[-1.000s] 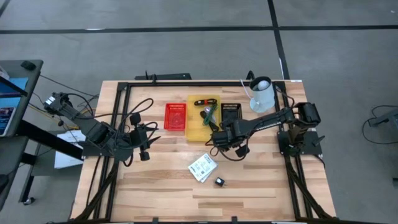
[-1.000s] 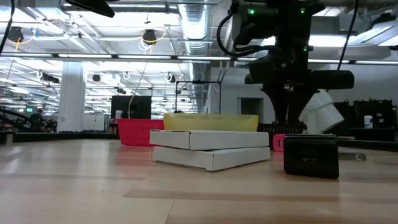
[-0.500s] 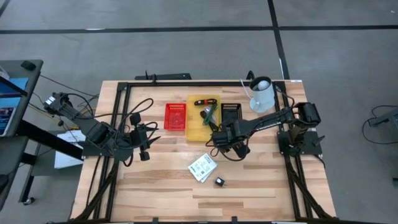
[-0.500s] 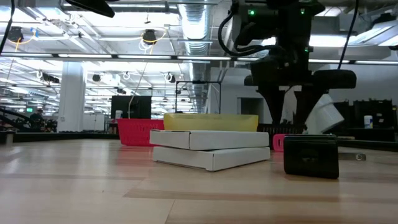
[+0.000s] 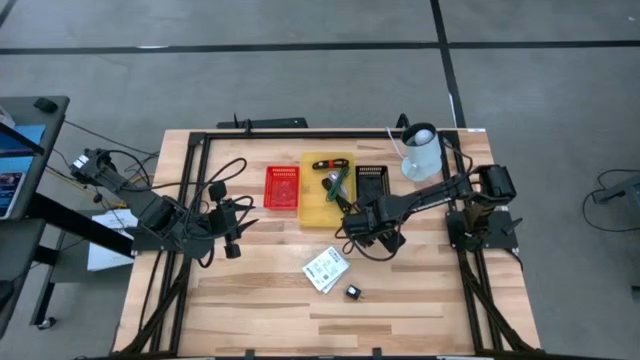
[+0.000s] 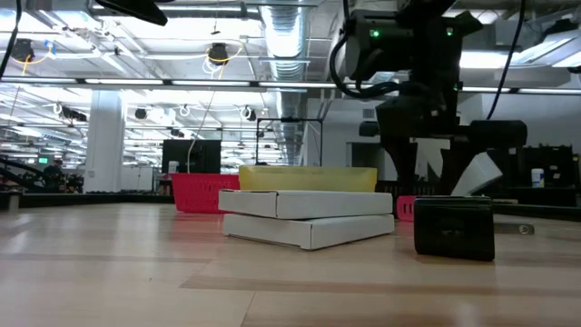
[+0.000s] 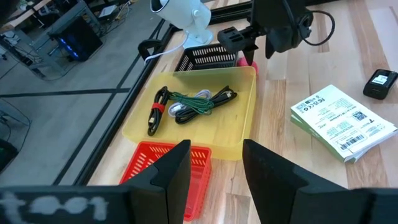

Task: Pick and place items into bin
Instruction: Put the pink charger adapter in the black bin

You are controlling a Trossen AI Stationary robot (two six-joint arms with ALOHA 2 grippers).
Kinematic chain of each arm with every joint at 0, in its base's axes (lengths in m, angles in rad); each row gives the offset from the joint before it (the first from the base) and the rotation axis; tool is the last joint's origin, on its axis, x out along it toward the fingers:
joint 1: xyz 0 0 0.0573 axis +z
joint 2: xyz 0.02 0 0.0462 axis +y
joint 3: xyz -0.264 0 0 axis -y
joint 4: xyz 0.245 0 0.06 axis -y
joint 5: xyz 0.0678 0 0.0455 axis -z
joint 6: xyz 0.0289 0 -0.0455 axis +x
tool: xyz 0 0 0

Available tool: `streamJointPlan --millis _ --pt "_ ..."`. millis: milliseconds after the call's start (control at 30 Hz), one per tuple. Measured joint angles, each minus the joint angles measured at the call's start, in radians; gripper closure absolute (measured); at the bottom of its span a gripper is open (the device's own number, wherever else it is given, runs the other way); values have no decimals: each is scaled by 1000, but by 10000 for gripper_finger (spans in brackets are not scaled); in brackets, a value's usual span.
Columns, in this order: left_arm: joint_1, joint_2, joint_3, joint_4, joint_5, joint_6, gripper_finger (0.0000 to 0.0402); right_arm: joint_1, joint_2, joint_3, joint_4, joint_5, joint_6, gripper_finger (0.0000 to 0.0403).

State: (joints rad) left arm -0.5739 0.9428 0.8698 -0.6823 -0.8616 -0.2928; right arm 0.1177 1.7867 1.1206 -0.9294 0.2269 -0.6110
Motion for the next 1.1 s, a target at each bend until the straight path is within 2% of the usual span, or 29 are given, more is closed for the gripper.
streamJointPlan --millis 267,467,700,900,1100 --pt "0 0 0 0 0 0 264 6 1 0 -3 65 12 182" --pt "0 0 0 0 0 0 264 -1 1 0 0 70 16 182" --pt "0 0 0 0 0 0 264 -32 1 0 0 59 16 182" --pt "0 0 0 0 0 0 264 -48 1 0 10 -12 4 182" --pt "0 0 0 0 0 -2 264 -48 1 0 33 -17 0 182"
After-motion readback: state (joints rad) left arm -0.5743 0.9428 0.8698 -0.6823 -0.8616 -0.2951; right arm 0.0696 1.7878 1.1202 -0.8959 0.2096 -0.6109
